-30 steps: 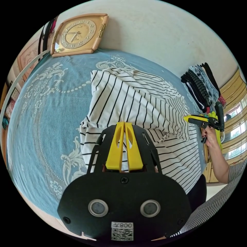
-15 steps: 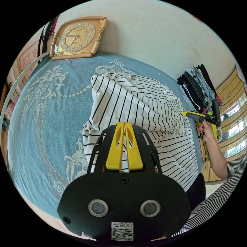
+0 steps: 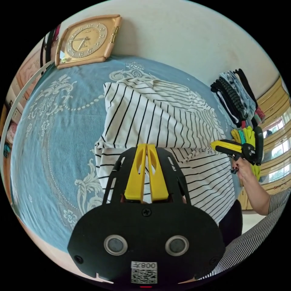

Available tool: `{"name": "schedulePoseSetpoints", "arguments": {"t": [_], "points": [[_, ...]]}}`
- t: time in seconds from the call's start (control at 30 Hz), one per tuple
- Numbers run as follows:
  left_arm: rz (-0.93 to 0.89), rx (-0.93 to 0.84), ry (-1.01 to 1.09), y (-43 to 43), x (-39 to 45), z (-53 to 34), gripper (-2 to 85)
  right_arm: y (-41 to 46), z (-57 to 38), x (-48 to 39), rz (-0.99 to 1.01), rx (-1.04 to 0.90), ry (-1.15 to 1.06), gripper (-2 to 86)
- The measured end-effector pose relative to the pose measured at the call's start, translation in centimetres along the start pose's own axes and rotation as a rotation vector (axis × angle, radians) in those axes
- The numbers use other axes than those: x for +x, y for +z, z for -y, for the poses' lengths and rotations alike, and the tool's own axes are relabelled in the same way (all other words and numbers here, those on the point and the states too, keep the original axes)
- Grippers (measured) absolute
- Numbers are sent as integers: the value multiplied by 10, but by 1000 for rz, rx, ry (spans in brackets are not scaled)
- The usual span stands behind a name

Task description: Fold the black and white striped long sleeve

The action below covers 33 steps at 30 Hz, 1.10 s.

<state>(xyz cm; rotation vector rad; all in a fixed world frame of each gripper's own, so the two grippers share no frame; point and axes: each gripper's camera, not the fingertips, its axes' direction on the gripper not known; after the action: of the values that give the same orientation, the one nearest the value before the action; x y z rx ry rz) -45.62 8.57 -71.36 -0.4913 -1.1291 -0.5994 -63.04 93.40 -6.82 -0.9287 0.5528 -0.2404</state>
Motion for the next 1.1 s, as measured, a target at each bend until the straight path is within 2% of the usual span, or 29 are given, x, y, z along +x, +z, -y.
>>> {"name": "schedulePoseSetpoints", "arguments": {"t": [0.07,0.2,0.37,0.67,1.1], "points": [[-51,37,-8,-24,-6,-19,2,-11,-5,13,59,-66,70,1],[-97,21,-23,-57,-19,-62,2,-53,-45,21,80,-22,139,1],[-186,-25,-165,-98,-55,-159,3,-98,-147,21,137,-63,245,1],[-313,-65,-361,-141,-92,-305,27,-126,-321,8,272,-137,491,1],[-436,-76,-551,-164,-161,-410,107,-141,-446,11,381,-103,596,31]]}}
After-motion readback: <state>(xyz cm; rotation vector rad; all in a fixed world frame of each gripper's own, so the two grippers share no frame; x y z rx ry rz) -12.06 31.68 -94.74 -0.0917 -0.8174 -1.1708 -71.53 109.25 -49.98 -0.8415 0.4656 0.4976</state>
